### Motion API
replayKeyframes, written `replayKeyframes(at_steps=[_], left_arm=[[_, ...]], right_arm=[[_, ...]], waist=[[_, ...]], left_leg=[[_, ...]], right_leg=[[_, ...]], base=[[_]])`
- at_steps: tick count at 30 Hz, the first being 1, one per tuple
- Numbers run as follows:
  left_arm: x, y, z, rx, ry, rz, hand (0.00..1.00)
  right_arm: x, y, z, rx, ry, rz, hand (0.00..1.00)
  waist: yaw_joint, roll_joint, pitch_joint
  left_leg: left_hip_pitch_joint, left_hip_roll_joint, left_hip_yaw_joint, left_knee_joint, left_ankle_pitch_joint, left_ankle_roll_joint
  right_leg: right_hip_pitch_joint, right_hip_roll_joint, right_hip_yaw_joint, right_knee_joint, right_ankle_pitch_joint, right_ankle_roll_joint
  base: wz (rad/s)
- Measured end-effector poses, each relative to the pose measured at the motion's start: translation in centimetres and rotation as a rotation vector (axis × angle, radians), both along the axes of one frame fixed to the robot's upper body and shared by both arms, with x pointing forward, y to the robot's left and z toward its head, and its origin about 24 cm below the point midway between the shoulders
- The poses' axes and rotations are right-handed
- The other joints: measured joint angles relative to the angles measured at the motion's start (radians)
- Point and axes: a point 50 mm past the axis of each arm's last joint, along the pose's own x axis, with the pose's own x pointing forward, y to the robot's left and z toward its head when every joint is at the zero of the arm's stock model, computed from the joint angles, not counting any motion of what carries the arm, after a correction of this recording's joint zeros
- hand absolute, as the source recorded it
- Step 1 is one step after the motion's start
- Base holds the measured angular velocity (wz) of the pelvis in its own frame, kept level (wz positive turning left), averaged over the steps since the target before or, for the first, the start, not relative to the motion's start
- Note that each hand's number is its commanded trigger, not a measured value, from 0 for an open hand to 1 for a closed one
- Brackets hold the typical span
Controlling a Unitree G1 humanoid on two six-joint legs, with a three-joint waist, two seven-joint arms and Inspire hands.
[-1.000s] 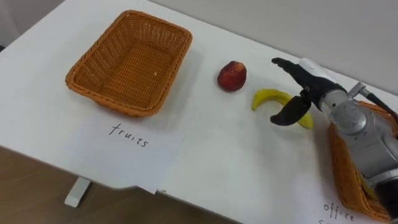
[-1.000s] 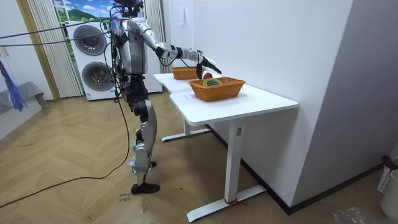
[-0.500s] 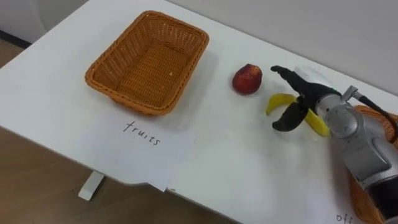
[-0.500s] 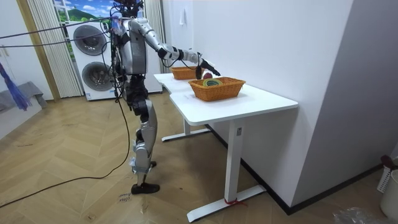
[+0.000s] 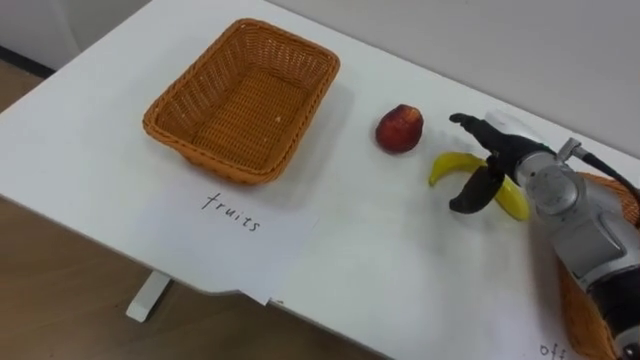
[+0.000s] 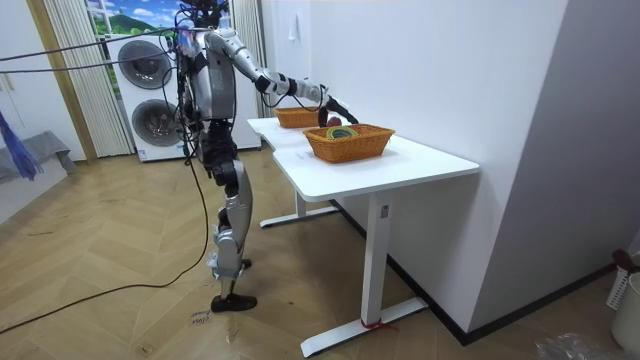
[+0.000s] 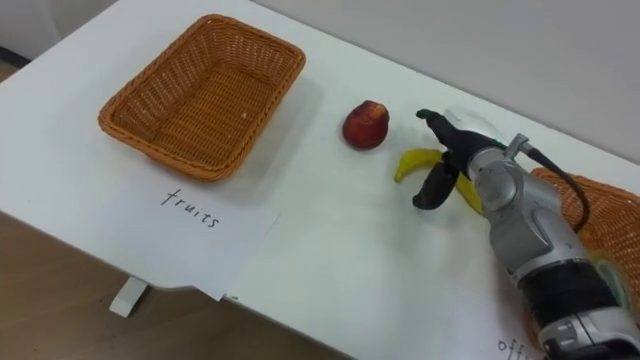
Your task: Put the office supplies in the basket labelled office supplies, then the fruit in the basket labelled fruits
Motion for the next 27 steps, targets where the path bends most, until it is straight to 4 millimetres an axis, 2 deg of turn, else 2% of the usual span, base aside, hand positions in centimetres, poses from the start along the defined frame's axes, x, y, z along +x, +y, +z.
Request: replayKeyframes(at_steps=[13,19,27], left_arm=[[-0.25,-0.08,-0.2,-0.025,0.019,0.0,0.0],[-0.38,-0.12,-0.29,-0.039,0.029,-0.001,0.0],[-0.53,-0.16,-0.43,-0.042,0.042,0.002,0.0]], right_arm=[[-0.05,-0.63,-0.83,-0.011,0.042,-0.026,0.0],[0.03,-0.51,-0.9,-0.017,0.048,-0.02,0.0],[0.07,-0.46,-1.07,0.019,0.056,-0.024,0.0]], waist=[[0.0,0.0,0.0012],[-0.001,-0.002,0.0052],[-0.001,-0.001,0.007]], left_leg=[[0.0,0.0,0.0,0.0,0.0,0.0],[0.0,0.0,-0.001,0.0,0.0,0.0],[-0.005,0.0,-0.006,0.003,0.0,0.0]], right_leg=[[0.002,0.0,-0.004,0.0,0.0,0.0],[0.001,0.0,-0.006,0.0,0.0,0.0],[0.002,-0.001,-0.026,0.0,0.0,0.0]], base=[[0.0],[0.0],[0.01]])
